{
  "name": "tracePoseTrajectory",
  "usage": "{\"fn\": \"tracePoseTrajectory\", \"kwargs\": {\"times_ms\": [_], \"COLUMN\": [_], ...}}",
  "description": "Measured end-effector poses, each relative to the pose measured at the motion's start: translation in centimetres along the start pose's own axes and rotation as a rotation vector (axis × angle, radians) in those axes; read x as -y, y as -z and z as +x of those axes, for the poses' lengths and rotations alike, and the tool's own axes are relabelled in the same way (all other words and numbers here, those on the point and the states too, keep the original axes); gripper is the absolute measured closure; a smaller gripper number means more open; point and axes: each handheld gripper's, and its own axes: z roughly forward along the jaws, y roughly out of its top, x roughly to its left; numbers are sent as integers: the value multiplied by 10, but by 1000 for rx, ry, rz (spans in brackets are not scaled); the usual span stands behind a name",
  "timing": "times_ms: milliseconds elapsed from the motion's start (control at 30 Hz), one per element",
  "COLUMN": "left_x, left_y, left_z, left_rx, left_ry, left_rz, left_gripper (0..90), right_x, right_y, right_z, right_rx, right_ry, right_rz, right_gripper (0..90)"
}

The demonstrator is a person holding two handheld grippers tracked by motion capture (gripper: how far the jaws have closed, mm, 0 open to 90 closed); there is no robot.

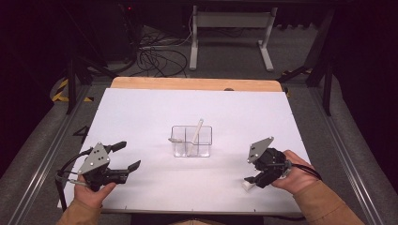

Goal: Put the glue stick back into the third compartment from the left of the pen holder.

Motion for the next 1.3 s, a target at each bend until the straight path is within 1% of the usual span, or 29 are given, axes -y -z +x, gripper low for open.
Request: {"fn": "tracePoseTrajectory", "kwargs": {"times_ms": [167,233,333,400,533,600,700,733,867,1033,1100,1133,1167,1233,1300], "left_x": [0,0,0,0,0,0,0,0,0,0,0,0,0,0,0], "left_y": [0,0,0,0,-1,-1,0,0,0,0,0,0,0,0,0], "left_z": [0,0,0,0,0,0,0,0,0,0,0,0,0,0,0], "left_rx": [1,1,0,0,5,5,3,3,4,2,2,3,4,4,3], "left_ry": [0,-1,0,1,-3,-4,-2,0,1,0,1,0,1,1,1], "left_rz": [0,0,0,0,2,1,0,1,2,1,1,1,2,2,3], "left_gripper": [213,213,213,213,212,212,212,212,212,212,212,212,212,212,212], "right_x": [-2,-2,-1,-1,-1,-1,0,0,3,6,7,8,9,10,11], "right_y": [-3,-3,-3,-3,-5,-6,-7,-7,-11,-17,-20,-20,-21,-22,-23], "right_z": [3,2,1,2,2,0,-1,-1,-2,-1,-1,-1,-2,-2,-2], "right_rx": [-5,-14,-15,-19,-26,-39,-47,-55,-64,-93,-112,-113,-115,-122,-133], "right_ry": [34,39,38,46,75,107,108,116,135,140,149,149,159,163,156], "right_rz": [23,28,25,26,35,37,51,54,72,106,111,115,115,110,117], "right_gripper": [344,344,344,344,368,383,404,411,431,441,447,448,449,454,462]}}
